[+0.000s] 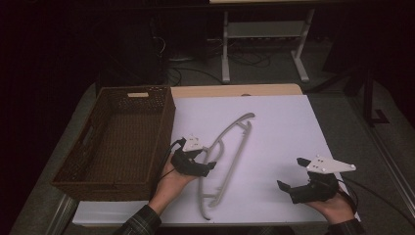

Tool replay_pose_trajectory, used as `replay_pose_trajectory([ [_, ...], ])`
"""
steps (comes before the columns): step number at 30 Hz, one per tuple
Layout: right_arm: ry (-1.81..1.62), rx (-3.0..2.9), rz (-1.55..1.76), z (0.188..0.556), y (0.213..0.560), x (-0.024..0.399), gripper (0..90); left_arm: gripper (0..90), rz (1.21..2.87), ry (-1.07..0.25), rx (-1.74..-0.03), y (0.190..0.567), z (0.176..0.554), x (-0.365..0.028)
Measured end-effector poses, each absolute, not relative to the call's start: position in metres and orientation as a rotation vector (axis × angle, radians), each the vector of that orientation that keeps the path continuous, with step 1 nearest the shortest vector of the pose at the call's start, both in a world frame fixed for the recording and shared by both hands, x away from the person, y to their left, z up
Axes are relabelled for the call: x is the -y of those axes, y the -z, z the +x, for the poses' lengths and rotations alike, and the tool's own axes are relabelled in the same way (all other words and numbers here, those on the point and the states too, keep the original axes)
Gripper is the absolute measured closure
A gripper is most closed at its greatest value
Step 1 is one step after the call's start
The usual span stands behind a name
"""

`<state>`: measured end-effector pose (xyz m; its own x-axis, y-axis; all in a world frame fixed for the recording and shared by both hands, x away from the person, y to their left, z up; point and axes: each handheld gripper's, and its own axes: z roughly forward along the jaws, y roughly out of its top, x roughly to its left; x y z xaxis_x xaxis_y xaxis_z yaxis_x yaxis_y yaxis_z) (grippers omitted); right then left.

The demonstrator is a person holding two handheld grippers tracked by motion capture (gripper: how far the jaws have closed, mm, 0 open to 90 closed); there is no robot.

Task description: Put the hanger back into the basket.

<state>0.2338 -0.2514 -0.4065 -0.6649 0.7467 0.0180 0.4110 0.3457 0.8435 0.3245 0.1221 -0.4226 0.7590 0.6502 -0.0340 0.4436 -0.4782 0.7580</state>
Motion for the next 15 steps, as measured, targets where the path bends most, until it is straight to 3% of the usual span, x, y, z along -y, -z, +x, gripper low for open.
replay_pose_trajectory([
  [10, -1.233, -2.247, 1.02, 0.234, 0.407, 0.251, 0.0, 57.2, 2.163, -0.319, -0.938, 0.435, 0.346, -0.119],
  [15, -1.233, -2.245, 1.023, 0.234, 0.408, 0.252, 0.0, 63.2, 2.18, -0.301, -0.969, 0.438, 0.35, -0.117],
])
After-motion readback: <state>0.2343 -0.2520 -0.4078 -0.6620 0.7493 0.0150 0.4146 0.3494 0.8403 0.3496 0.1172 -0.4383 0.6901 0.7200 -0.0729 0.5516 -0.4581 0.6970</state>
